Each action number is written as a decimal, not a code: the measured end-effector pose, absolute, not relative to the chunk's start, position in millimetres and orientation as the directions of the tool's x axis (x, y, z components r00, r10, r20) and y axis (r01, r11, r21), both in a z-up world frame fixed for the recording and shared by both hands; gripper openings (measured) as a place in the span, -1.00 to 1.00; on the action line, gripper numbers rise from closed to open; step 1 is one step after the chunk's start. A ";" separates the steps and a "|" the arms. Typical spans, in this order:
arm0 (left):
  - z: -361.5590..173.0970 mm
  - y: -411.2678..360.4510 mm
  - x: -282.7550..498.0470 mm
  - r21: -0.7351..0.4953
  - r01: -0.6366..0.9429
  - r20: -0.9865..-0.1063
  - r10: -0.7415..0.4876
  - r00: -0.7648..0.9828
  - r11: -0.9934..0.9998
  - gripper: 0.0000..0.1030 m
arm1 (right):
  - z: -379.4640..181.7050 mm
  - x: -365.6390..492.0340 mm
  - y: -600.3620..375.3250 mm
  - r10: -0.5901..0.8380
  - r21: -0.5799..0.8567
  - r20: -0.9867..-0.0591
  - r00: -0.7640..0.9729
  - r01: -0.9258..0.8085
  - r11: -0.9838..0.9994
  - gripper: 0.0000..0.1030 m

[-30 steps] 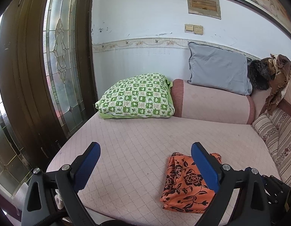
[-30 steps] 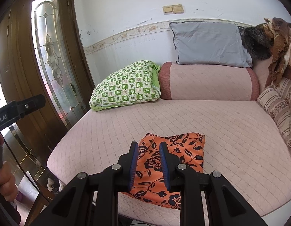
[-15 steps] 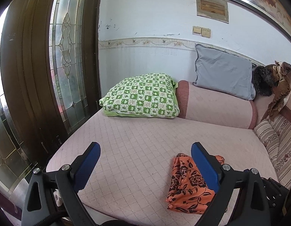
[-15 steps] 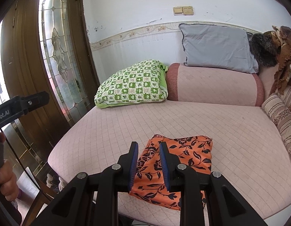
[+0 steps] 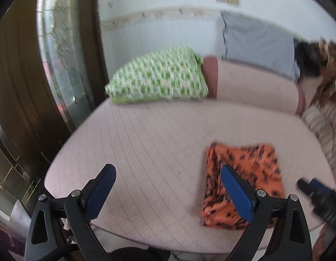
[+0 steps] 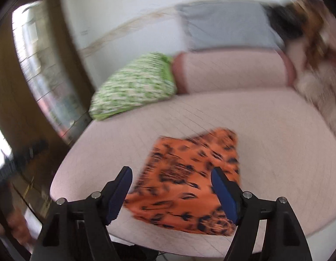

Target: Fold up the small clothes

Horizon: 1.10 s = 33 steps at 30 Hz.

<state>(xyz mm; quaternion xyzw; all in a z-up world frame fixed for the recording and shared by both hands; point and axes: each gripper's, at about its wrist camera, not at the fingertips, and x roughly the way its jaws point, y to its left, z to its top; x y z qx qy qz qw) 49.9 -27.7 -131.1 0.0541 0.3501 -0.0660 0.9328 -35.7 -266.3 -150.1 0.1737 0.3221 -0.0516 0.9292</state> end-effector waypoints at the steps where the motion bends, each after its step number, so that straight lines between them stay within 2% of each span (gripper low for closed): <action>1: -148.0 -34.0 56.9 0.063 0.174 -0.694 -0.082 0.715 0.983 0.88 | -164.3 -31.1 -281.2 0.013 0.306 -0.650 0.760 0.245 0.920 0.51; 3: -178.6 -47.2 68.9 0.060 0.193 -0.746 -0.084 0.661 0.979 0.88 | -188.8 -24.9 -305.8 0.011 0.333 -0.698 0.716 0.311 0.890 0.51; 5: -196.9 -58.6 76.2 0.075 0.201 -0.757 -0.076 0.649 0.977 0.88 | -211.0 -21.9 -325.9 0.028 0.374 -0.719 0.695 0.352 0.858 0.51; 8: -223.2 -82.8 89.6 0.103 0.236 -0.791 -0.064 0.608 0.966 0.88 | -231.8 -11.1 -335.8 0.014 0.344 -0.747 0.664 0.369 0.864 0.47; 10: -237.1 -92.5 96.8 0.110 0.255 -0.804 -0.065 0.591 0.961 0.88 | -244.6 -3.1 -336.3 0.022 0.332 -0.760 0.650 0.358 0.873 0.12; 12: -260.7 -107.1 102.4 0.154 0.278 -0.835 -0.025 0.549 0.948 0.88 | -260.2 7.1 -333.6 0.040 0.313 -0.787 0.615 0.342 0.886 -0.02; 15: -286.7 -111.8 104.7 0.205 0.270 -0.842 0.029 0.538 0.941 0.91 | -288.0 17.9 -323.6 -0.007 0.212 -0.833 0.554 0.330 0.920 -0.01; 17: -283.9 -106.5 102.7 0.178 0.260 -0.842 0.011 0.539 0.949 0.92 | -287.8 16.8 -319.4 -0.027 0.179 -0.824 0.566 0.305 0.935 0.02; 20: -268.2 -104.1 101.4 0.184 0.267 -0.849 0.016 0.528 0.946 0.91 | -282.8 13.9 -325.6 0.005 0.217 -0.827 0.562 0.312 0.925 0.06; 24: -228.8 -98.1 87.2 0.193 0.239 -0.799 0.011 0.601 0.952 0.91 | -263.6 2.2 -337.0 0.044 0.302 -0.799 0.600 0.337 0.892 0.06; 33: -143.9 -90.8 39.6 0.184 0.197 -0.648 -0.032 0.761 0.963 0.91 | -199.7 -28.9 -322.7 0.024 0.320 -0.678 0.734 0.266 0.909 0.06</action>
